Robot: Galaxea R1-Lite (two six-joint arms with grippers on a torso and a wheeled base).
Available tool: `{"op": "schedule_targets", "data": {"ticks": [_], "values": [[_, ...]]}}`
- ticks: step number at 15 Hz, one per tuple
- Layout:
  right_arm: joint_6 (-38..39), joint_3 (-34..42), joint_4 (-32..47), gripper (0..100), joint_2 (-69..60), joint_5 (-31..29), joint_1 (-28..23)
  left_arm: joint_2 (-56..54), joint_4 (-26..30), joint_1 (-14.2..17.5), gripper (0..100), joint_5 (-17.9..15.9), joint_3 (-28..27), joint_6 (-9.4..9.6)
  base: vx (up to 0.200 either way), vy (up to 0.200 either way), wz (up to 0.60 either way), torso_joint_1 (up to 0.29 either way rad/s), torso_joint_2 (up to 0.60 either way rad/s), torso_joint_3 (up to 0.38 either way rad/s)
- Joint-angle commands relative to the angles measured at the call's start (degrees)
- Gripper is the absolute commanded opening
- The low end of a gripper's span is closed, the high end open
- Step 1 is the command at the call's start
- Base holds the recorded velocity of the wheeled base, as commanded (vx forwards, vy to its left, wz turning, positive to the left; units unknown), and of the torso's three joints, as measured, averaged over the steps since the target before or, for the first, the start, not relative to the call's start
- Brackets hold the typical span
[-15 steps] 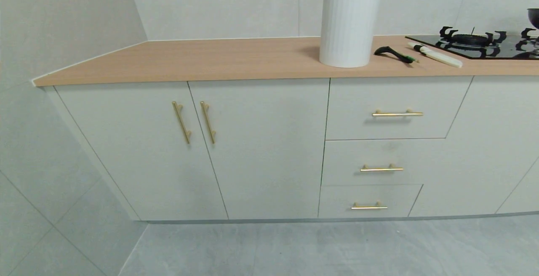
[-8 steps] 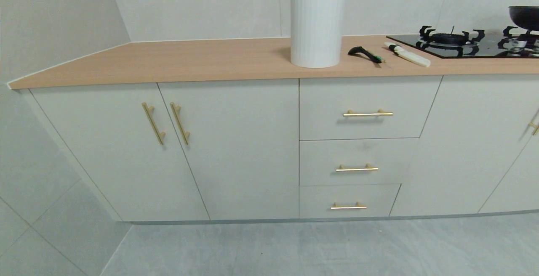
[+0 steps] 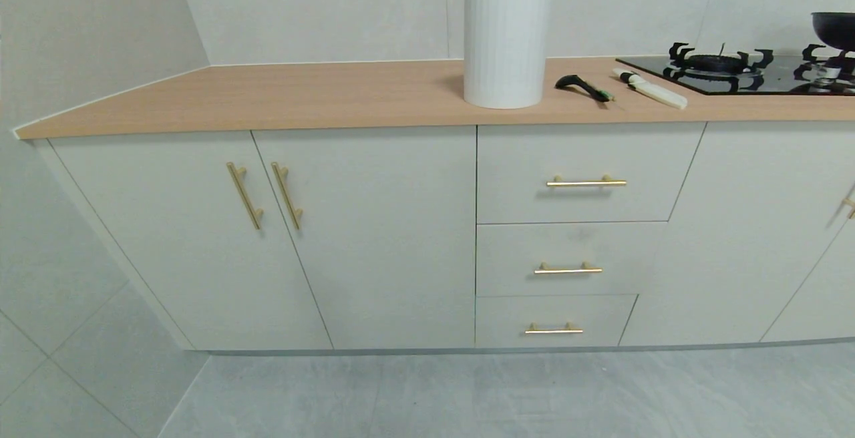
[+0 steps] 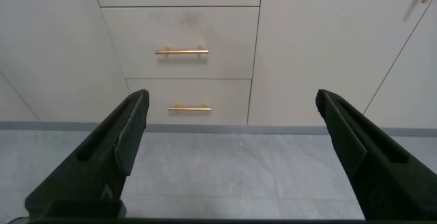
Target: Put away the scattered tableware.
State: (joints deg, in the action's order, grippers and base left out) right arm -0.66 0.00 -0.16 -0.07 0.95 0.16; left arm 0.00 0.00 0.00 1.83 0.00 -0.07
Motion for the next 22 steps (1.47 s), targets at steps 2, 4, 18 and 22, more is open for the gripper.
{"op": "schedule_targets", "data": {"ticks": [2, 4, 18, 22], "values": [[-0.04, 0.00, -0.02, 100, 0.07, 0.02, 0.02, 0.00, 0.00, 0.00, 100, 0.02, 0.00, -0.01, 0.200, 0.000, 0.00, 0.002, 0.00, 0.002], [-0.04, 0.00, -0.02, 100, 0.07, 0.02, 0.02, 0.09, 0.00, 0.00, 100, 0.02, 0.00, -0.01, 0.200, 0.000, 0.00, 0.000, 0.01, 0.012], [-0.13, -0.09, 0.16, 100, 0.07, -0.07, -0.07, 0.00, 0.00, 0.00, 100, 0.02, 0.00, -0.10, 0.029, 0.000, 0.00, 0.000, 0.00, 0.000], [2.15, -11.87, 1.04, 100, 5.00, -1.04, 1.16, 0.00, 0.00, 0.00, 100, 0.02, 0.00, -0.10, 0.000, 0.000, 0.00, 0.000, 0.00, 0.000]]}}
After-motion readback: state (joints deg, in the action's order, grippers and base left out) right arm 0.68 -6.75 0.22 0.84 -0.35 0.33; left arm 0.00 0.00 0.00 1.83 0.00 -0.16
